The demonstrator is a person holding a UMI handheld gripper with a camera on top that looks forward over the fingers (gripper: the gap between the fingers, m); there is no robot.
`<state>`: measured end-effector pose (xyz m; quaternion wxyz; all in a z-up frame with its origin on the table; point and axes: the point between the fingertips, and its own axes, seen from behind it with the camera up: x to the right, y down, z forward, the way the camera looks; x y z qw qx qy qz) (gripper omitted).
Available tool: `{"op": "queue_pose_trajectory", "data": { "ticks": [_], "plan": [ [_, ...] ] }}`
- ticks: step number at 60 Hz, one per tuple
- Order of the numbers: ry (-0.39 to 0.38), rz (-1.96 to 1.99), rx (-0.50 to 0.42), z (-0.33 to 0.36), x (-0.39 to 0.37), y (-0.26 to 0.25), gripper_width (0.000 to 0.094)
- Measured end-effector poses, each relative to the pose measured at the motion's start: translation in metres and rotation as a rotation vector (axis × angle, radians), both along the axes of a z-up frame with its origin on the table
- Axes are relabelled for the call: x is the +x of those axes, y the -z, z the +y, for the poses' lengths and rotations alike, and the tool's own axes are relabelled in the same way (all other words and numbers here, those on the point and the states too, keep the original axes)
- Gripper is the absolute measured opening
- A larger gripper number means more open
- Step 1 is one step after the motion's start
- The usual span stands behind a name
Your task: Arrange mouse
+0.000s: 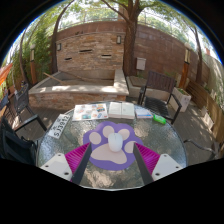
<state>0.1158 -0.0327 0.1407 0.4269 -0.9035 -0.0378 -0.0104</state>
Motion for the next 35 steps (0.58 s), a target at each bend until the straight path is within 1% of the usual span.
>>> {"op": "queue_pose_trajectory", "data": {
  "ticks": [8, 14, 25, 35],
  "plan": [
    [0.013, 0.008, -0.007, -0.063, -0.005, -0.037, 0.085],
    [0.032, 0.003, -0.009, -0.099, -0.004, -0.051, 0.0852],
    [0.038, -0.002, -0.008, -0.133, -0.003, -0.058, 0.0854],
    [0.044, 0.0, -0.024, -0.142, 0.001, -0.055, 0.0854]
  ]
}}
